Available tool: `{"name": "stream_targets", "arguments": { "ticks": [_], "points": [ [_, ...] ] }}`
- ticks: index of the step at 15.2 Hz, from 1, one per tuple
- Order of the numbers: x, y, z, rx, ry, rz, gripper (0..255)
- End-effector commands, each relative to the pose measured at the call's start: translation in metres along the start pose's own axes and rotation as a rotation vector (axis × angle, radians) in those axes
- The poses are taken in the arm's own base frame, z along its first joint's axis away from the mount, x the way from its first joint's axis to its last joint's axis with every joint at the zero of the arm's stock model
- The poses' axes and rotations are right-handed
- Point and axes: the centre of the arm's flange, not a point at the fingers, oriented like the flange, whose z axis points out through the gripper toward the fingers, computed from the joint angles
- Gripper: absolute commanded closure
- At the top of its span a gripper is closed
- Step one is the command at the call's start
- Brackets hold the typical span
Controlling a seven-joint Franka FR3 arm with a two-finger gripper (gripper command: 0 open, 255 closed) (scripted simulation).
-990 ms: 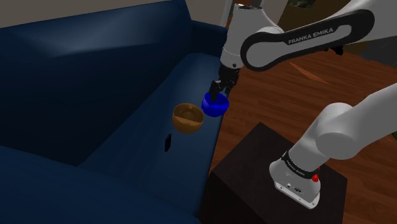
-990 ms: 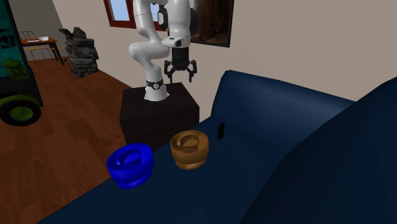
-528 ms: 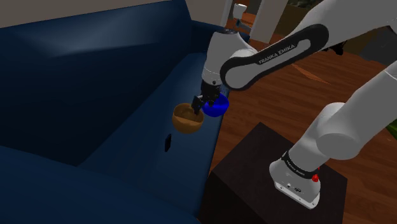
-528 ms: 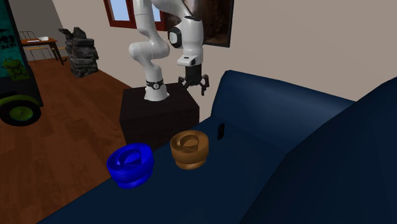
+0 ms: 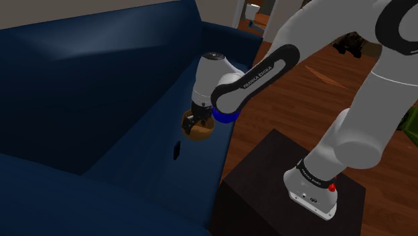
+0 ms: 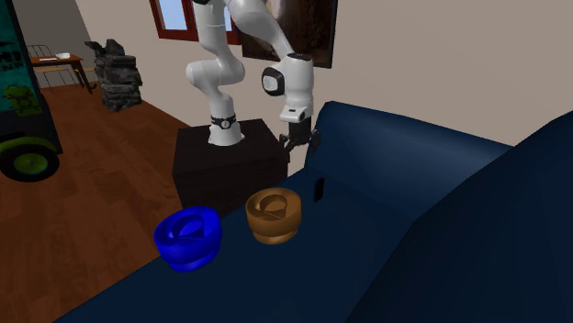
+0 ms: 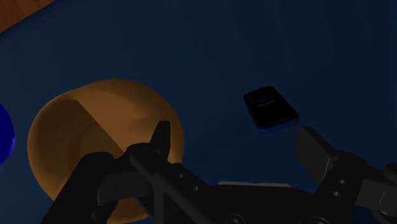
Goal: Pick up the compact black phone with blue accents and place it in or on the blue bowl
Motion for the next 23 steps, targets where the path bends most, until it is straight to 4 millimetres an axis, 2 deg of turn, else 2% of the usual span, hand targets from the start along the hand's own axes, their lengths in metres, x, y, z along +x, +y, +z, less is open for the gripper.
{"name": "stream_targets", "arguments": {
  "ticks": [1,7,14,22,23],
  "points": [
    [0.007,-0.014,0.021,0.011,0.003,-0.006,0],
    [0.029,-0.058,0.076,0.040,0.010,-0.026,0],
    [0.029,-0.059,0.113,0.040,0.010,-0.026,0],
    [0.029,-0.059,0.116,0.040,0.010,-0.026,0],
    [0.029,-0.059,0.116,0.040,0.010,-0.026,255]
  ]
}}
